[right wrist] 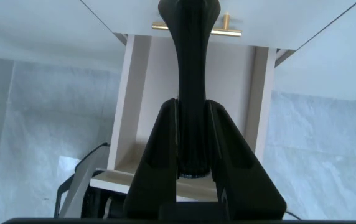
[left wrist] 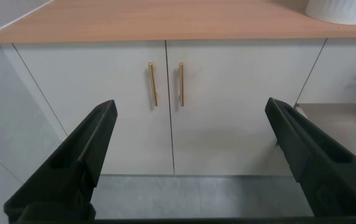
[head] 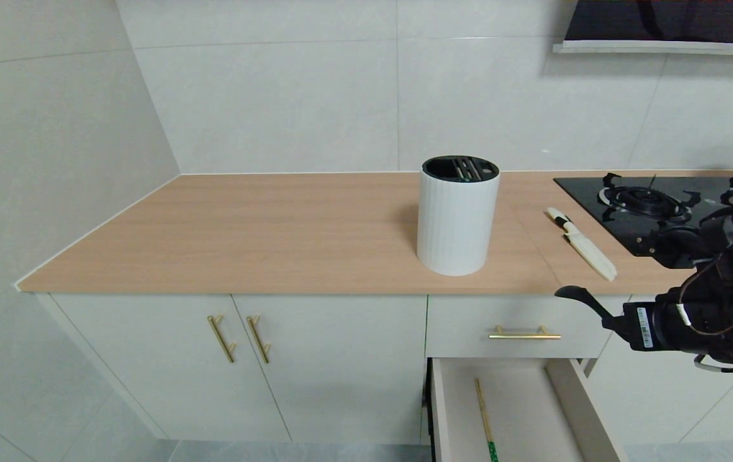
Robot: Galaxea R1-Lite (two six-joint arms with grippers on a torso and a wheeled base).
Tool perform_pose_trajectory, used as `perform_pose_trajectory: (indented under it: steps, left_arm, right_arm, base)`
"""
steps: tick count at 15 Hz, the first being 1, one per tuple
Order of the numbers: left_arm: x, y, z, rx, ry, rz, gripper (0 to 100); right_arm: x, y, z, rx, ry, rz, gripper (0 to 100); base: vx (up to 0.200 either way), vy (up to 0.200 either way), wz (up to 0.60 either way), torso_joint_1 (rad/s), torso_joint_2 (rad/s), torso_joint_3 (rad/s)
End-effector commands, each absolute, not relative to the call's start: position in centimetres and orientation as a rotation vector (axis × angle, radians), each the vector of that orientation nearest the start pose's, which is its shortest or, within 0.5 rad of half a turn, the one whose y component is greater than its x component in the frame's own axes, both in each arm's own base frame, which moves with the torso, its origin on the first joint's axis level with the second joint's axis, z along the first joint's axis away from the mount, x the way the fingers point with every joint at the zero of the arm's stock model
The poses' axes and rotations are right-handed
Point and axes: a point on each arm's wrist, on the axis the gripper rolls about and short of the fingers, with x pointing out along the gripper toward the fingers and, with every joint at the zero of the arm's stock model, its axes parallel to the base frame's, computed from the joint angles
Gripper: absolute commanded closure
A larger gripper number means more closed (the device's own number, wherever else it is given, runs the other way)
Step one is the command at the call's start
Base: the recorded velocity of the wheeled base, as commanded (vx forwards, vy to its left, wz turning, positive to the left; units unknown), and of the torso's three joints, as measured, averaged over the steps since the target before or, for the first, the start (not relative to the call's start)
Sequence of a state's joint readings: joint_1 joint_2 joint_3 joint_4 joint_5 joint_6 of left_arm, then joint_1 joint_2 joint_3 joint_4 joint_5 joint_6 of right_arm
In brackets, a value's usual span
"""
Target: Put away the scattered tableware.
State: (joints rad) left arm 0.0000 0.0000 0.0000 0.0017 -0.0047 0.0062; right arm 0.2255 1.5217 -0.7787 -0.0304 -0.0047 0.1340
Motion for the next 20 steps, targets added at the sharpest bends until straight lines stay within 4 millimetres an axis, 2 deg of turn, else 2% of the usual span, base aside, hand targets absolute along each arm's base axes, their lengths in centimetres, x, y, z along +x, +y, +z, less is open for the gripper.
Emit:
perform_pose_trajectory:
  steps: [1,6,20]
  left_arm:
    - [-2.3,0.0,7.5,0.006,0.002,-0.005,0]
    - [-2.3,0.0,7.5,0.006,0.002,-0.005,0]
    - [-2.3,0.0,7.5,0.006,0.003,-0.005,0]
  right_arm:
    - [23.6,5.4,16.9,0.045,0.727,0.163,100]
    - [23.5,5.4,16.5,0.04,0.742,0.163,100]
    - [23.4,5.4,15.7,0.003,0.771,0.174,100]
  base:
    - [0.0,0.0,0.0,0.0,0.0,0.0]
    - [0.0,0.0,0.0,-0.027,0.06,0.038]
    - [0.0,0.0,0.0,-0.193,0.48,0.278]
